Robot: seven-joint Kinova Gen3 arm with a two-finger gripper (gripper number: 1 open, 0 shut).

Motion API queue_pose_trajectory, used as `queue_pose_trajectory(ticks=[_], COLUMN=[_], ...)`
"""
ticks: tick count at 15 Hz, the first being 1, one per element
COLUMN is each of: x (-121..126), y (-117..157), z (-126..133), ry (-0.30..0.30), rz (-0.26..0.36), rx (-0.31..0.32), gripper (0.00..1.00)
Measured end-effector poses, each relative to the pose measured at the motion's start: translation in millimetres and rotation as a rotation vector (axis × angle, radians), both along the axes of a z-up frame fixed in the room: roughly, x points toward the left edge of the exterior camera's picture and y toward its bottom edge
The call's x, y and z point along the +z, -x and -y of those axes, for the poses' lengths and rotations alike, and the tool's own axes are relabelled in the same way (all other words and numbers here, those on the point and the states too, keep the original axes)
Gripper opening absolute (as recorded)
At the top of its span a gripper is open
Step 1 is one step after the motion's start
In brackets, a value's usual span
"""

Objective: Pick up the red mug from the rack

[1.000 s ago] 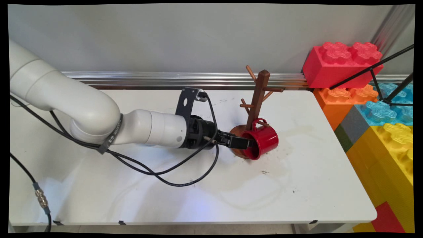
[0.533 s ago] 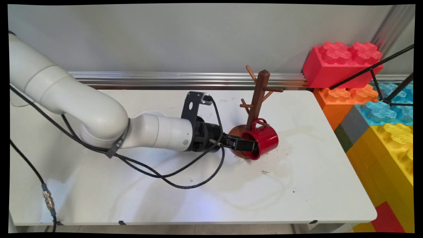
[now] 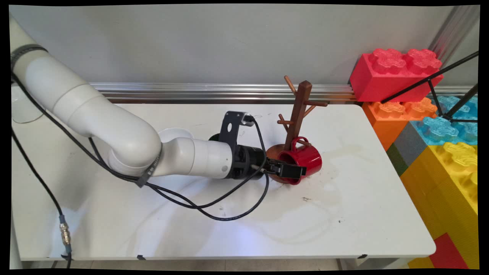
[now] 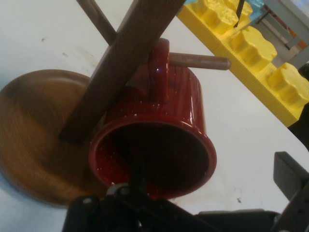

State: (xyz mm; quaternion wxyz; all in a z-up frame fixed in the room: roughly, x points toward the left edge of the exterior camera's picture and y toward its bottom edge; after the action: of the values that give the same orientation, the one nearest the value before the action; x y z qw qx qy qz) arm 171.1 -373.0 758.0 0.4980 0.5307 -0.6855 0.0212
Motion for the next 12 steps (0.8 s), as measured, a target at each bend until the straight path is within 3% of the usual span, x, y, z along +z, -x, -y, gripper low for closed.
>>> queue_pose_trajectory(ticks=[12], x=[-19.7], y=[23.0], z=[10.2], ry=[0.008], rz=[-0.021], rx=[-0.019], gripper=[1.00])
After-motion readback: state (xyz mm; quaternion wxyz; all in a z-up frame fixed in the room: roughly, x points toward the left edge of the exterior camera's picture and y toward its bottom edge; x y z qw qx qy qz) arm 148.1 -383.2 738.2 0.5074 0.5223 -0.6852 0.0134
